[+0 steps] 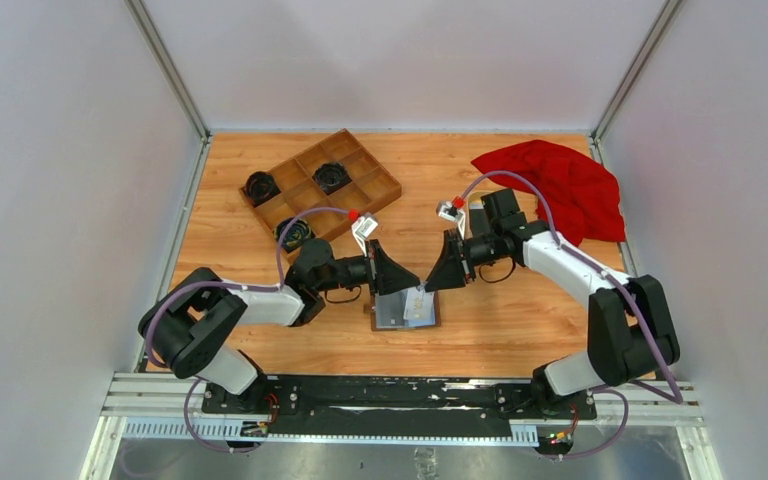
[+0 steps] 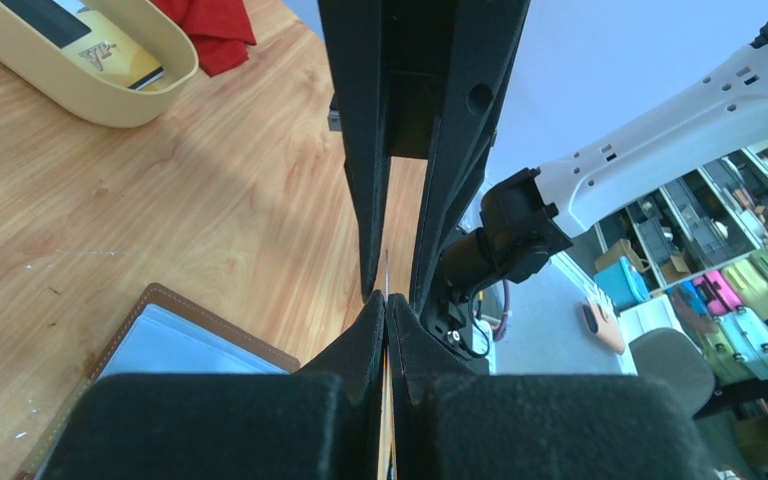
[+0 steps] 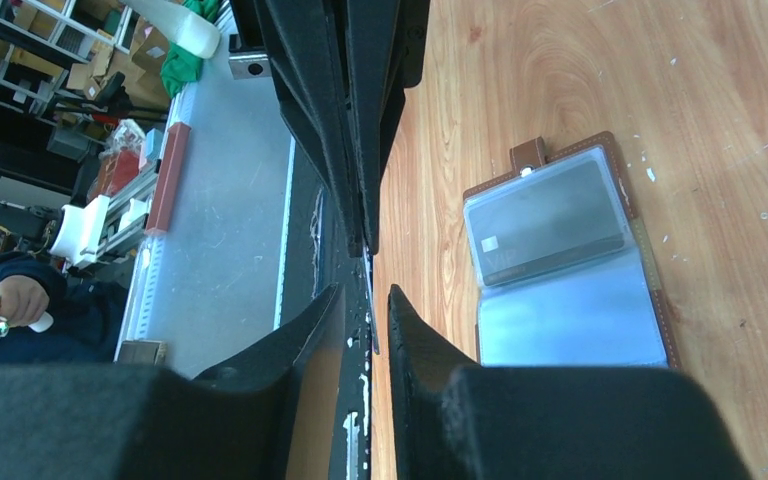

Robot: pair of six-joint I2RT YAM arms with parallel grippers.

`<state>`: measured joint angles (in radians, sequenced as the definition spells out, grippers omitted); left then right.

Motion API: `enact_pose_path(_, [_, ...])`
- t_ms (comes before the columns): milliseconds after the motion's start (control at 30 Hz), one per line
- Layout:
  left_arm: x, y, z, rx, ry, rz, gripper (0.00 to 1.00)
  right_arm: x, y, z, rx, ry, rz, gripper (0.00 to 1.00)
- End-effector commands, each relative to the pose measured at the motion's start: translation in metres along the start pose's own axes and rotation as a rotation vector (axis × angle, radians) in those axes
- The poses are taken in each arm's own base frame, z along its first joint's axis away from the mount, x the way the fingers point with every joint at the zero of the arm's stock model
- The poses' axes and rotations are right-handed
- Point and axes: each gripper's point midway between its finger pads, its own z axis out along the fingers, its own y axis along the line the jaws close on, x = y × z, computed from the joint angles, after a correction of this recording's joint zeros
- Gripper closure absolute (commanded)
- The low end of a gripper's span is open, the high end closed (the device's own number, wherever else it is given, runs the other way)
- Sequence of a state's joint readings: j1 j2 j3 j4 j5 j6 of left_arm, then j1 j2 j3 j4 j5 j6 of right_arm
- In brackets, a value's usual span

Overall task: Put the credit cards into the card holder
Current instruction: Insert the credit card into the card holder.

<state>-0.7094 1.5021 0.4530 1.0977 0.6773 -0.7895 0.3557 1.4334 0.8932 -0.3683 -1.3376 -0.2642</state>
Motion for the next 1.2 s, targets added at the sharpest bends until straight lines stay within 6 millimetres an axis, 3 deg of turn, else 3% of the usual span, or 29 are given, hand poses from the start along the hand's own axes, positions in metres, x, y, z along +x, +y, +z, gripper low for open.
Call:
enact_pose_path(0, [-0.012, -0.01, 0.003, 0.025, -0.018, 0.053, 1.0, 0.001, 0.001, 0.005, -0.014, 0.026, -0.005, 0.73])
enact_pose_path(67, [-0.011, -0.009, 0.002, 0.022, -0.017, 0.055, 1.0, 0.002, 0.001, 0.006, -0.016, 0.029, -0.005, 0.76])
enact_pose_path(200, [-0.011, -0.009, 0.002, 0.018, -0.016, 0.054, 1.0, 0.001, 0.003, 0.006, -0.026, 0.03, -0.017, 0.99])
enact_pose_path(233, [-0.012, -0.008, 0.002, 0.016, -0.019, 0.054, 0.99, 0.001, 0.003, 0.006, -0.025, 0.031, -0.019, 1.0])
enact_pose_path(400, [-0.009, 0.005, -0.006, -0.095, -0.004, 0.051, 0.61, 0.008, -0.011, 0.005, 0.048, 0.061, -0.003, 1.0])
enact_pose_path(533, [-0.005, 0.019, -0.028, -0.227, 0.002, 0.088, 0.53, 0.016, -0.03, 0.007, 0.107, 0.075, 0.071, 1.0])
enact_pose_path(733, [0.011, 0.027, -0.058, -0.334, -0.015, 0.072, 0.59, 0.017, -0.056, 0.01, 0.226, 0.037, 0.184, 1.0])
enact_pose_path(867, [0.035, 0.038, -0.065, -0.366, 0.029, -0.004, 0.72, 0.025, -0.078, 0.009, 0.337, 0.025, 0.301, 1.0])
enact_pose_path(1167, [0.061, 0.064, -0.068, -0.445, 0.102, -0.042, 0.84, 0.043, -0.09, 0.015, 0.333, 0.05, 0.419, 1.0])
